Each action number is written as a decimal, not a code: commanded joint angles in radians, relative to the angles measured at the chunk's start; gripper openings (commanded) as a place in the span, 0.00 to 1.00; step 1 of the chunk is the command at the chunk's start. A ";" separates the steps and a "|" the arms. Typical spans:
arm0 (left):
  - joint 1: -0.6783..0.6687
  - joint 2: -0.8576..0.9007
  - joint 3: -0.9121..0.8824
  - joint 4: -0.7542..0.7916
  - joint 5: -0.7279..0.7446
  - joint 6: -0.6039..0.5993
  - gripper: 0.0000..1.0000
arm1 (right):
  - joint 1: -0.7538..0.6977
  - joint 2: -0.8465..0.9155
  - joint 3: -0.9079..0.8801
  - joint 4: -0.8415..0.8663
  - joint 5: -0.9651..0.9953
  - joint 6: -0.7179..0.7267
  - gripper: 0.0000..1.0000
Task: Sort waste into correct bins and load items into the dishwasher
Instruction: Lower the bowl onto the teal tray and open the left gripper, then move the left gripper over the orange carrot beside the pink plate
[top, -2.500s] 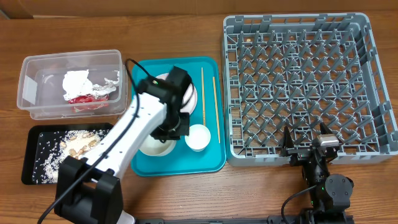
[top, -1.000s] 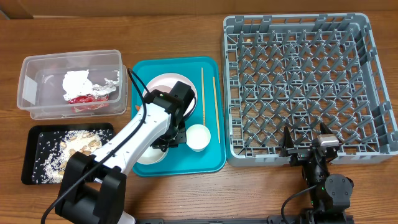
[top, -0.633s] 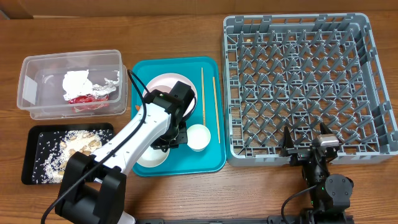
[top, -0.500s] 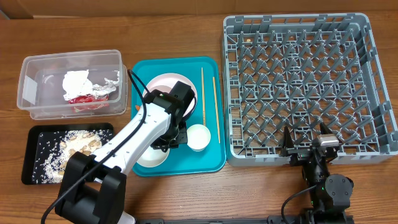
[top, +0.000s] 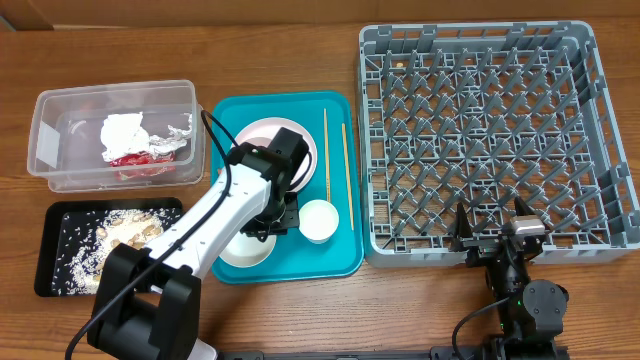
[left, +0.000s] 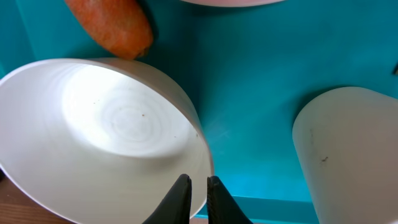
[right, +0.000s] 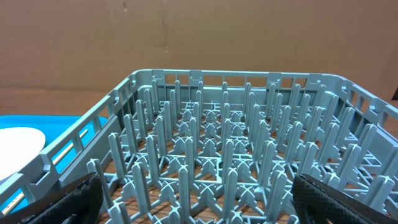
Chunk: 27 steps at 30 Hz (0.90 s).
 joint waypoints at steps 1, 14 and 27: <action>0.017 -0.011 0.005 0.001 0.047 0.058 0.11 | 0.000 -0.004 -0.011 0.008 0.002 -0.011 1.00; 0.095 -0.011 0.188 -0.068 0.049 0.134 0.04 | 0.000 -0.004 -0.011 0.008 0.002 -0.011 1.00; 0.194 -0.010 0.237 -0.043 -0.034 0.123 0.26 | 0.000 -0.004 -0.010 0.008 0.002 -0.011 1.00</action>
